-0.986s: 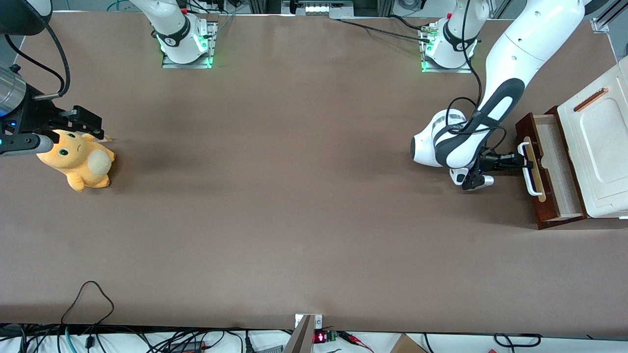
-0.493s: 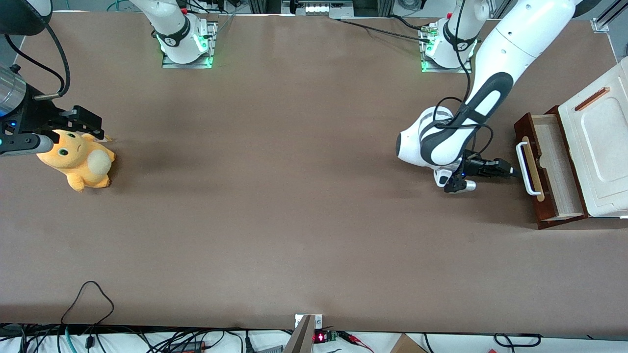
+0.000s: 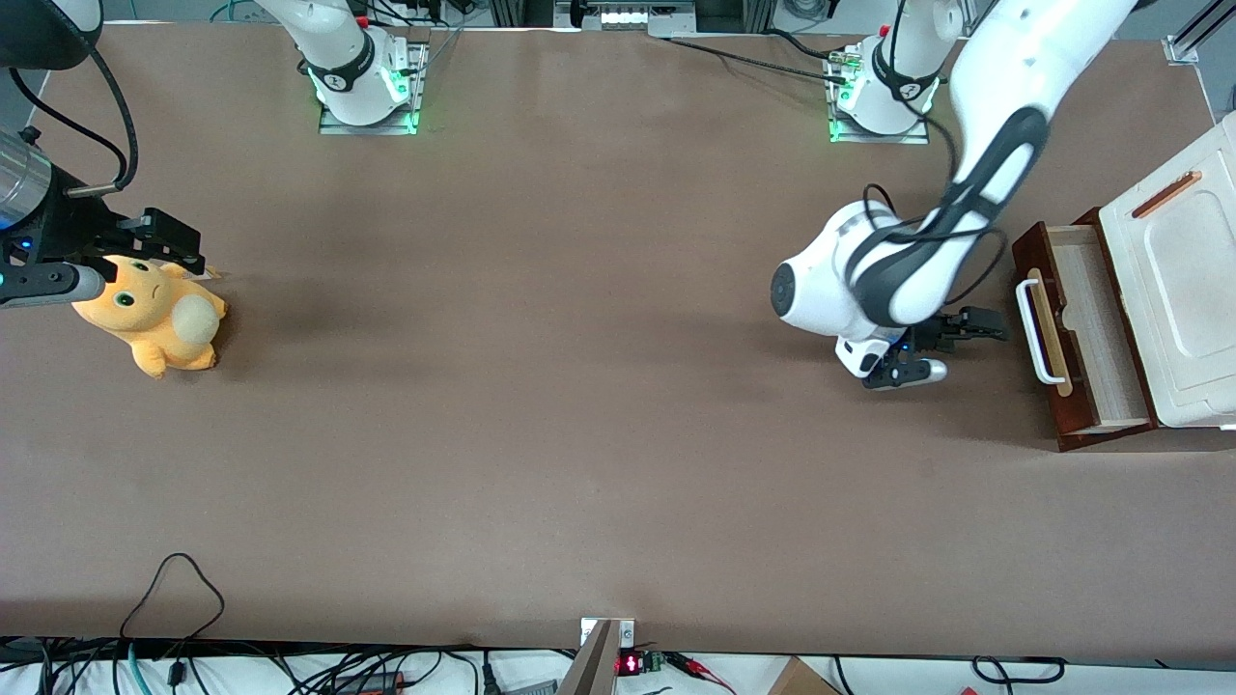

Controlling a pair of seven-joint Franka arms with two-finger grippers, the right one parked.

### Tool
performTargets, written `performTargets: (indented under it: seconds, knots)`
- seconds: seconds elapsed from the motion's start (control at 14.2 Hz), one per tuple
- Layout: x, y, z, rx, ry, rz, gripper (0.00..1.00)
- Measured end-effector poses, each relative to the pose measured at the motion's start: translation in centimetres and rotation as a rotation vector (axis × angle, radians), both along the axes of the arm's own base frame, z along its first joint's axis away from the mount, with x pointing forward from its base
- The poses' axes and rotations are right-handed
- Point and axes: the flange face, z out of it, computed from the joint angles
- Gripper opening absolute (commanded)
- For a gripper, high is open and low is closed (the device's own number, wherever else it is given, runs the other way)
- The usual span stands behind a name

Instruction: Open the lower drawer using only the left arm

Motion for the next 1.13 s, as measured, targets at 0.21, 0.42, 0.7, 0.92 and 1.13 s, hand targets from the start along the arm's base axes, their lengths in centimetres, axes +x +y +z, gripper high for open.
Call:
performTargets:
  seconds: [0.21,0.42,0.7,0.92,1.13]
  knots:
    - [0.7,0.4,9.9,-0.295,-0.01,0.069,1.0]
    - [0.0,3.2,16.6,-0.573,-0.013,0.14,1.0]
    - [-1.0,7.7,22.7,-0.827,-0.041,0.164,1.0]
    - [-1.7,9.6,25.1,-0.914,-0.031,0.113,1.0]
    - [-1.9,10.4,25.9,-0.935,-0.016,0.07,1.0]
